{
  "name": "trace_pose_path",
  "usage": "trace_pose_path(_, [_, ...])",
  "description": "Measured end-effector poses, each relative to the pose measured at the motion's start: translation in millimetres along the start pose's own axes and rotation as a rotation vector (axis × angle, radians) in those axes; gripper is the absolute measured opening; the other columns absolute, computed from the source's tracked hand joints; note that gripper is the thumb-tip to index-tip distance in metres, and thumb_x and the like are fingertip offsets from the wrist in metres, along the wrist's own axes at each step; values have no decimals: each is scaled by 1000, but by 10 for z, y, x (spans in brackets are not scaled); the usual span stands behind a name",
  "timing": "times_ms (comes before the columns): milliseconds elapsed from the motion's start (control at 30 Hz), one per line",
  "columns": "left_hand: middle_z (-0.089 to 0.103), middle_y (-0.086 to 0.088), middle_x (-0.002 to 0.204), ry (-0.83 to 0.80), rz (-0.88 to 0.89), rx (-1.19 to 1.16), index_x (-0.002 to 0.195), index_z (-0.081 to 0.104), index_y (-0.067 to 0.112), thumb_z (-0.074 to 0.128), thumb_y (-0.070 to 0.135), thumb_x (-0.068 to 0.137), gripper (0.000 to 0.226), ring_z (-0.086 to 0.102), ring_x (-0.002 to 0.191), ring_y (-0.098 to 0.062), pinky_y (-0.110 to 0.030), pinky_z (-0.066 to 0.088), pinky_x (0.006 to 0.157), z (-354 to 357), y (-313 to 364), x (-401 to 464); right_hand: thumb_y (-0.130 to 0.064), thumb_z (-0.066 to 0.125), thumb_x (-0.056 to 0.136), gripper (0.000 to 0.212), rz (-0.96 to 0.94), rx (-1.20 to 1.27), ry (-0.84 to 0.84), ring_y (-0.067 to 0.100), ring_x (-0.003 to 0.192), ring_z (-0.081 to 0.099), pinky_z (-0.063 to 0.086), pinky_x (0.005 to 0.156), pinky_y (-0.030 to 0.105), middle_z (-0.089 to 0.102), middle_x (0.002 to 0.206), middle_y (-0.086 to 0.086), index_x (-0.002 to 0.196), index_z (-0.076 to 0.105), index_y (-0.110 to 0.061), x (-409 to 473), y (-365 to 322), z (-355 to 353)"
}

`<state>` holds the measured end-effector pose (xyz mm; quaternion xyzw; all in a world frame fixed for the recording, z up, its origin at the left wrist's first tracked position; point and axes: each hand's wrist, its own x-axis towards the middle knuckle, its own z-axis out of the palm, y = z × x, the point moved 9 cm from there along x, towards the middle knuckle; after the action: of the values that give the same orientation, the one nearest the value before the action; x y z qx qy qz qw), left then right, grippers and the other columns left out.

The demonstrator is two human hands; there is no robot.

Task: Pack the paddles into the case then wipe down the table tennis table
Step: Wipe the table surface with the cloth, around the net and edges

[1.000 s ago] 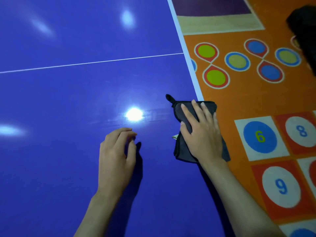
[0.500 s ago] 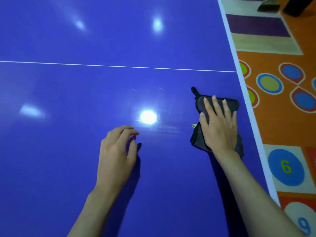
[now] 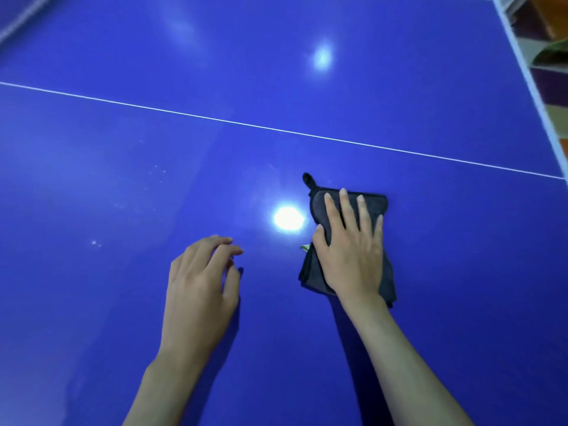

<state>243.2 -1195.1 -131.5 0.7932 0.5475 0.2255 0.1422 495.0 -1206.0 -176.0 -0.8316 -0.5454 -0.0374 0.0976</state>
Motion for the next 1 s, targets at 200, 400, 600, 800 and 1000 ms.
trace_pose_path(200, [64, 2, 123, 48, -66, 23, 109, 69, 16, 54, 12, 93, 22, 59, 114, -24, -37, 40, 94, -499, -929, 90, -45, 30, 104, 62, -71, 31, -12, 31, 159, 23, 21, 124, 64, 29, 171, 2, 162, 36, -26, 99, -1450, 244])
trace_pose_path(400, [64, 4, 124, 63, -121, 5, 110, 69, 18, 52, 13, 95, 23, 58, 113, -21, -35, 41, 93, -840, -1520, 149, -40, 40, 106, 58, -41, 63, 2, 32, 159, 23, 20, 124, 65, 30, 171, 2, 162, 37, -26, 230, -2487, 434])
trace_pose_path(600, [65, 1, 122, 69, -64, 35, 103, 70, 16, 55, 9, 93, 20, 61, 115, -23, -36, 41, 93, -977, -1746, 260, -40, 41, 103, 58, -52, 70, 14, 34, 156, 27, 22, 123, 67, 36, 168, 3, 160, 42, -27, 720, -2723, 528])
trace_pose_path(800, [65, -1, 122, 62, -6, 14, 102, 70, 14, 57, 7, 92, 18, 59, 119, -23, -37, 42, 95, -928, -1694, 457, -48, 33, 100, 62, -46, 120, -18, 29, 157, 26, 20, 125, 63, 36, 168, -1, 159, 42, -32, 1422, -2579, 619])
trace_pose_path(1000, [66, -1, 121, 46, 49, -8, 100, 69, 15, 57, 7, 92, 17, 59, 120, -23, -35, 40, 96, -757, -1444, 618, -43, 43, 103, 56, -30, 166, -4, 25, 157, 25, 20, 127, 56, 36, 168, 0, 158, 44, -32, 1633, -2135, 587])
